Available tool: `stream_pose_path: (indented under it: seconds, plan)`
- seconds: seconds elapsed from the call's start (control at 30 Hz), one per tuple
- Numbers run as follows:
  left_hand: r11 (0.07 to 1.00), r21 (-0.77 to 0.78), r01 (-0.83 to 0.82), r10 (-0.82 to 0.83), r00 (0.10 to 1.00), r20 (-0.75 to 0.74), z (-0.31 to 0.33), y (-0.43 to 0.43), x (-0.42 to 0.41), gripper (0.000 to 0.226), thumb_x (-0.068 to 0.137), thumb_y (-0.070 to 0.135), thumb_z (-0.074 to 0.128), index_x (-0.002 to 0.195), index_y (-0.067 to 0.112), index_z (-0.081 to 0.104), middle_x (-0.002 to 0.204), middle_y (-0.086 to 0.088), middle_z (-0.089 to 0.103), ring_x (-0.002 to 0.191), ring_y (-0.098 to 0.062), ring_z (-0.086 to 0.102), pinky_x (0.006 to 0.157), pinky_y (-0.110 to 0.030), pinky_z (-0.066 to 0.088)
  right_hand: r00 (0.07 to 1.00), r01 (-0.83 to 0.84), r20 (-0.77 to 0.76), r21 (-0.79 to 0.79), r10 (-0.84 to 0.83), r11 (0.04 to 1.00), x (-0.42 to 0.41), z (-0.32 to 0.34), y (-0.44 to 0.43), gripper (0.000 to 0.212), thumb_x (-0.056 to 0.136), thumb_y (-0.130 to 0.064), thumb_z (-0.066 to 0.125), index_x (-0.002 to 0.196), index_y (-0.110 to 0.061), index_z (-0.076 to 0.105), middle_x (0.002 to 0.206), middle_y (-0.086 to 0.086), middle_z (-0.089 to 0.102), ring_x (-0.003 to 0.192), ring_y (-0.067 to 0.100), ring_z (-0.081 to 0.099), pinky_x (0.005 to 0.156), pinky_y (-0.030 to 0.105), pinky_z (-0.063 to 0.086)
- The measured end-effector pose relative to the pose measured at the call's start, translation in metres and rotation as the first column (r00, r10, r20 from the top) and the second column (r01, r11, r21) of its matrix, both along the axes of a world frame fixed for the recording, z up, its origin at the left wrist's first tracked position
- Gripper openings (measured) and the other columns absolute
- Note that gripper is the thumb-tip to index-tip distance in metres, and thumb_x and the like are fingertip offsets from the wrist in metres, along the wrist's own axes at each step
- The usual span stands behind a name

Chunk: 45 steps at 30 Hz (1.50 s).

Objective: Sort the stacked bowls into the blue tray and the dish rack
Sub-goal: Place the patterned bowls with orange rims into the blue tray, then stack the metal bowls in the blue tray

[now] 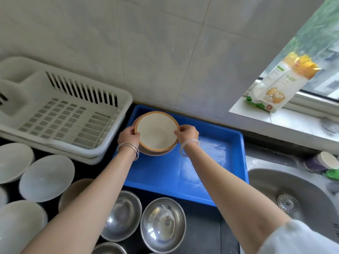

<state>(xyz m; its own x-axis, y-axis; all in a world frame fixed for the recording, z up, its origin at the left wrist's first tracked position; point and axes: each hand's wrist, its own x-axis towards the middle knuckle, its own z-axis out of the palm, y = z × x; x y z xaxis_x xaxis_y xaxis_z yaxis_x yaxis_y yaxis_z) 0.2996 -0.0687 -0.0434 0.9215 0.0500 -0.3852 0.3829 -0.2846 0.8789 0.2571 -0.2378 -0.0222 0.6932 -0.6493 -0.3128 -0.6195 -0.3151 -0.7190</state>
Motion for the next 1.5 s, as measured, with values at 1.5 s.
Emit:
stream_pose_path:
  seconds: [1.5]
  plan:
    - [0.959,0.189,0.213,-0.164,0.955,-0.245,0.004,0.078,-0.273,0.027,0.08,0.006,0.064,0.108,0.008,0.063,0.108,-0.011,0.069,0.091,-0.018,0.061,0.081,-0.025,0.045,0.947,-0.232,-0.164,0.241,0.275,0.942,-0.246,-0.037,0.039,0.031,0.086,-0.027,0.059,0.115,-0.02,0.055,0.091,-0.004,0.062,0.076,0.017,0.061,0.066,0.025,0.05]
